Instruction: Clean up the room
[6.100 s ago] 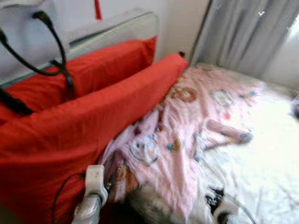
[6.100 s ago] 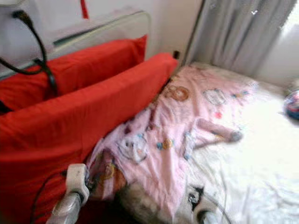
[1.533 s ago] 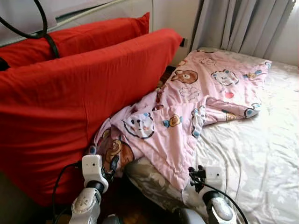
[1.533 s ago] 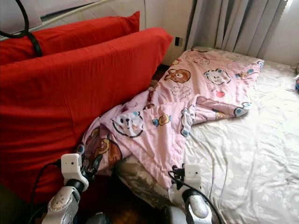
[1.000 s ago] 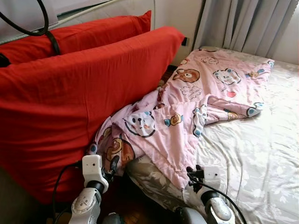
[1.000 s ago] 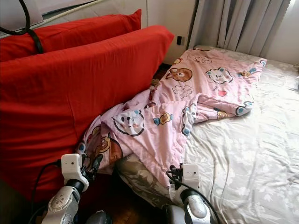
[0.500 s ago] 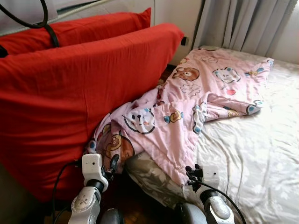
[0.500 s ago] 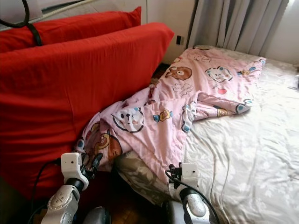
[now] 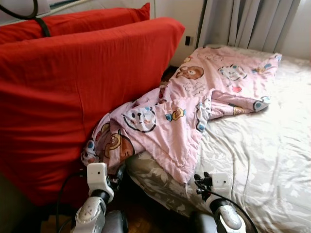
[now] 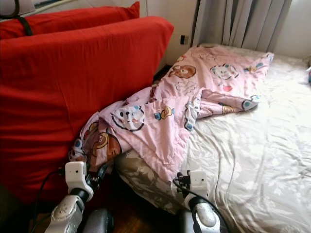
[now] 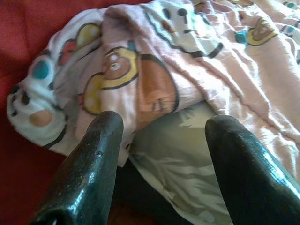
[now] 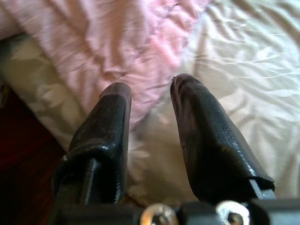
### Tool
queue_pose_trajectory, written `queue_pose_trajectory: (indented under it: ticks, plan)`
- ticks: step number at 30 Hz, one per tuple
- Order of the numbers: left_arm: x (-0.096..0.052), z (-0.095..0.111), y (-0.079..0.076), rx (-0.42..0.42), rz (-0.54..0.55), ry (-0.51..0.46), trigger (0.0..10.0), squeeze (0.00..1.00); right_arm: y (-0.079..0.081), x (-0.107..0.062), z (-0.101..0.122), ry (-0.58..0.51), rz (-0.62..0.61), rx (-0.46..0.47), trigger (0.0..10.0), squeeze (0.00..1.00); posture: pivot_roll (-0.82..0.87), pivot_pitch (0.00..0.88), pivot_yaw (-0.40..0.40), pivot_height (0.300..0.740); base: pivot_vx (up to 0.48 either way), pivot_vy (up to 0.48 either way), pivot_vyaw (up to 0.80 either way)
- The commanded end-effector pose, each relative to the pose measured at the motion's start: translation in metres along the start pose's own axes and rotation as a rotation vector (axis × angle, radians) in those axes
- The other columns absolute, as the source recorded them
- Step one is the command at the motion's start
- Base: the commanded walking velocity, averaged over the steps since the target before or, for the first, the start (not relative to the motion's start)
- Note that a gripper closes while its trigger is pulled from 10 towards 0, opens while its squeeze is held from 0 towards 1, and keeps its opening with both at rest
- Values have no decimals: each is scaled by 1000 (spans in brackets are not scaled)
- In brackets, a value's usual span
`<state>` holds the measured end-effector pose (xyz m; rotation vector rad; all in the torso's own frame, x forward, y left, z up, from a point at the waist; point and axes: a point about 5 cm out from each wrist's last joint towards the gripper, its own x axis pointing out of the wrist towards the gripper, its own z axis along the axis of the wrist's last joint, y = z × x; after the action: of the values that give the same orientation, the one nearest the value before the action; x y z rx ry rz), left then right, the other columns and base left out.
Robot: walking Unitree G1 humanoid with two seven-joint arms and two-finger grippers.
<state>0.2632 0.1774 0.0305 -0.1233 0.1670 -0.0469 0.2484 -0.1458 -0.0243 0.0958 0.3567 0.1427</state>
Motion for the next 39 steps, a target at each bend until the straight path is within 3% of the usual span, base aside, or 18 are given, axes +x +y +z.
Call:
queue_pose_trajectory:
  ticks: [1,18,25,39]
  plan:
    - [0,-1,2,7,2,10,10000,0,5,2,2,-10,17,-6,10000,0,-5,39,-12,592,0,0,800]
    - [1,-1,0,9,-13,15,10000,0,4,2,2,-9,18,-2,10000,0,-6,38,-11,592,0,0,101]
    - [1,-1,0,9,-19,15,10000,0,6,2,3,-13,20,-8,10000,0,-6,38,-11,592,0,0,667]
    - [1,0,-2,13,-33,12,10000,0,4,3,3,-13,-3,15,10000,0,-7,39,-10,592,108,0,0]
